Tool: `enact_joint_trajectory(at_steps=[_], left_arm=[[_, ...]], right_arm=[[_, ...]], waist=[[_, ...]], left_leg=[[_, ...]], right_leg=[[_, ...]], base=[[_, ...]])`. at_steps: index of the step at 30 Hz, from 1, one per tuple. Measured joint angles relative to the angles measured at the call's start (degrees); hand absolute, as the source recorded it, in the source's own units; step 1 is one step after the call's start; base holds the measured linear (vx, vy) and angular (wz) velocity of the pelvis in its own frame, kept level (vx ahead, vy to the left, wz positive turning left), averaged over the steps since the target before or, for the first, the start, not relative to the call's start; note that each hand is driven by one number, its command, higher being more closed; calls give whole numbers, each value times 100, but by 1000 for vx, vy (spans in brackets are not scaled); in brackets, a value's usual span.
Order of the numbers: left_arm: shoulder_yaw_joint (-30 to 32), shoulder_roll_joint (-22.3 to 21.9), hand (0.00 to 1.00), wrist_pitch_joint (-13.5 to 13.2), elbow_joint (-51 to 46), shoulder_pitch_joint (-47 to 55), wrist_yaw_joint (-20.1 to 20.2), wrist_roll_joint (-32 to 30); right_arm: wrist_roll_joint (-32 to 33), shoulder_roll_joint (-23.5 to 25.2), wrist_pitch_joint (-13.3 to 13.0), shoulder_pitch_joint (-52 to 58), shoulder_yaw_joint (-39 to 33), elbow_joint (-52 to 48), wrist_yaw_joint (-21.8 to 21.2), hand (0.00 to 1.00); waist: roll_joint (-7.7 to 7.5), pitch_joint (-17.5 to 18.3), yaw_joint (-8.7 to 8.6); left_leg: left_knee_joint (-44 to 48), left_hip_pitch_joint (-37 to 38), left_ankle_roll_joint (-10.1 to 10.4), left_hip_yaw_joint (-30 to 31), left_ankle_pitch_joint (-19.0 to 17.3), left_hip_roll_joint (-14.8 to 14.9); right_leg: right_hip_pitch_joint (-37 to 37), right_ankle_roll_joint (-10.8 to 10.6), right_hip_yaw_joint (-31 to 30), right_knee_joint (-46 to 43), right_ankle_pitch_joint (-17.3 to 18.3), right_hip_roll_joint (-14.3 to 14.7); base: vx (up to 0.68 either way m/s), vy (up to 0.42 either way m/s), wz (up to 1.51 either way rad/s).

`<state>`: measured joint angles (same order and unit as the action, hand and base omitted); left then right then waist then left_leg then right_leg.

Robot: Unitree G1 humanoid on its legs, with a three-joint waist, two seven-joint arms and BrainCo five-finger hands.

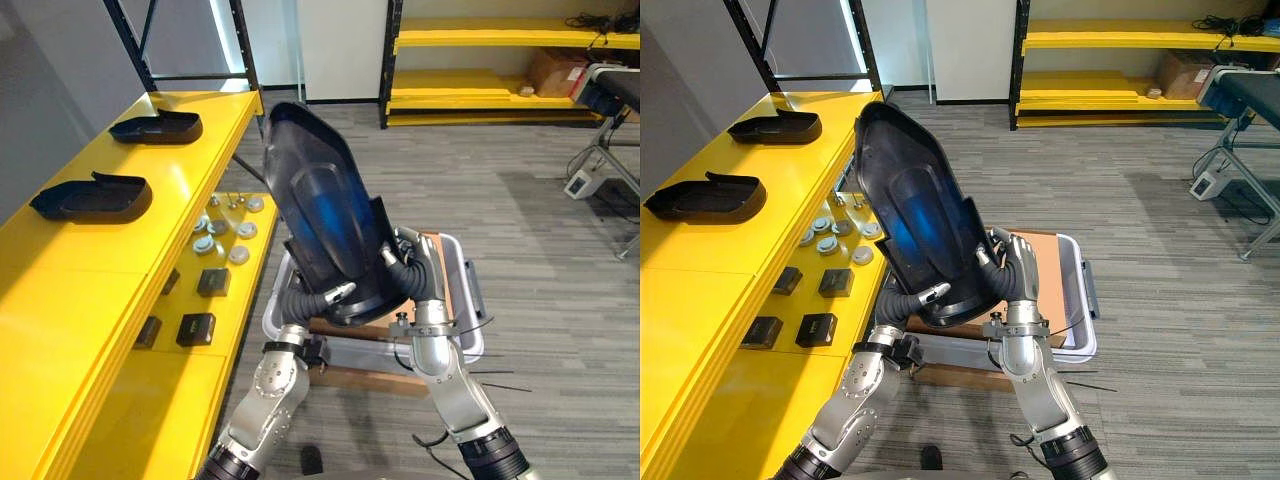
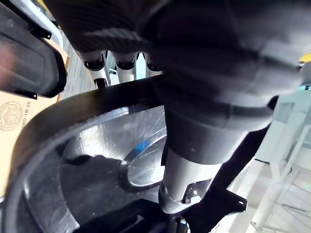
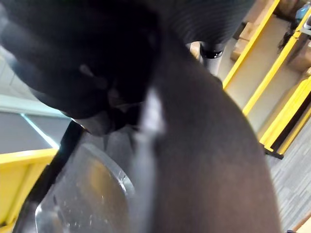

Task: Walk over and take plastic housings, then place them on the shelf

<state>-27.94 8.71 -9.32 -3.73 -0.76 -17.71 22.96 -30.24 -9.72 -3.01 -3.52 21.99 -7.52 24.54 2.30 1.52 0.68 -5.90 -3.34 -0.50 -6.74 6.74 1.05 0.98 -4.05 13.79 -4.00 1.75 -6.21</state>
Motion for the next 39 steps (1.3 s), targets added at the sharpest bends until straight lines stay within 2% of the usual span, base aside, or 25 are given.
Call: enact_joint_trajectory(at_steps=[3,5,7,8,11,13,16,20,24,28,31,34,36,37,39], left_arm=[[155,30,100,13,48,-39,-25,-15],[234,25,100,42,146,-41,-29,-140],[267,25,100,103,163,-40,-15,-177],[312,25,100,144,178,-39,5,-296],[360,-50,100,163,273,-39,61,-442],[383,-68,100,172,326,-35,132,-590],[437,-74,100,254,432,-23,146,-810],[873,-209,100,276,434,93,131,-1095],[1258,-334,100,275,422,260,103,-1258],[1533,-429,100,273,132,501,82,-1301],[1734,-470,100,255,-134,641,74,-1364],[1996,-527,100,227,-338,720,7,-1469],[2158,-546,100,225,-484,774,-5,-1539],[2209,-556,100,218,-553,815,-9,-1595],[2400,-634,100,148,-748,950,-20,-1699]], right_arm=[[401,-6,-214,5,126,-1,-132,0],[941,-20,-361,3,128,-3,-391,0],[1275,-57,-385,-4,91,-3,-592,0],[1708,-131,-422,-50,55,-6,-785,0],[2336,-188,-473,-183,-143,-160,-1093,0],[2615,-181,-553,-203,-385,-364,-1144,0],[3024,-172,-787,-369,-890,-881,-1231,0],[3422,-43,-1115,-378,-1771,-1515,-1231,0],[3659,83,-1244,-344,-2850,-1655,-1183,0],[3898,211,-1296,41,-4192,-1570,-833,0],[3990,295,-1327,430,-4841,-1004,-579,0],[3972,363,-1032,931,-5246,336,-339,0],[3993,495,-772,1184,-5491,1367,-350,0],[4001,533,-709,1239,-5545,1650,-357,0],[4216,605,-560,1402,-5681,2839,-476,0]], waist=[[-7,12,-5],[-22,30,2],[-37,39,12],[-48,46,18],[-52,49,21],[-52,49,26],[-53,49,14],[-71,59,4],[-96,68,6],[-114,60,-5],[-116,59,-68],[-112,54,-165],[-102,48,-178],[-97,48,-186],[-67,15,-223]], left_leg=[[-1,1,-3,22,19,2],[-2,3,-5,33,32,1],[-2,4,-5,42,43,1],[-3,5,-11,58,57,-1],[-4,8,-13,80,69,0],[-5,8,-12,93,69,0],[-5,9,-10,92,67,4],[-5,20,-10,90,67,3],[-5,26,-10,99,67,1],[-5,29,-7,128,63,-5],[-5,26,-8,131,64,-3],[-5,-6,16,133,46,6],[-5,-26,22,122,40,14],[-5,-43,25,112,37,18],[-4,-88,57,100,14,29]], right_leg=[[-4,2,14,-11,-1,3],[-5,2,18,-25,-1,2],[-4,2,23,-43,-1,2],[-4,2,33,-64,0,-1],[-3,2,36,-86,0,1],[-4,2,39,-86,0,1],[-2,1,31,-80,0,5],[-13,2,27,-76,-2,5],[-32,2,35,-63,-2,5],[-76,1,51,8,-2,7],[-72,0,54,16,-1,6],[-54,-1,58,27,0,7],[-20,0,49,36,2,8],[26,0,41,35,3,8],[32,3,34,34,-1,15]], base=[[-7,6,2],[0,0,0],[-10,9,2],[-19,17,5],[-4,4,2],[0,0,2],[0,0,0],[0,0,0],[7,0,1],[21,1,3],[12,-1,0],[0,0,0],[8,-1,-2],[13,-1,-6],[39,-8,-3]])
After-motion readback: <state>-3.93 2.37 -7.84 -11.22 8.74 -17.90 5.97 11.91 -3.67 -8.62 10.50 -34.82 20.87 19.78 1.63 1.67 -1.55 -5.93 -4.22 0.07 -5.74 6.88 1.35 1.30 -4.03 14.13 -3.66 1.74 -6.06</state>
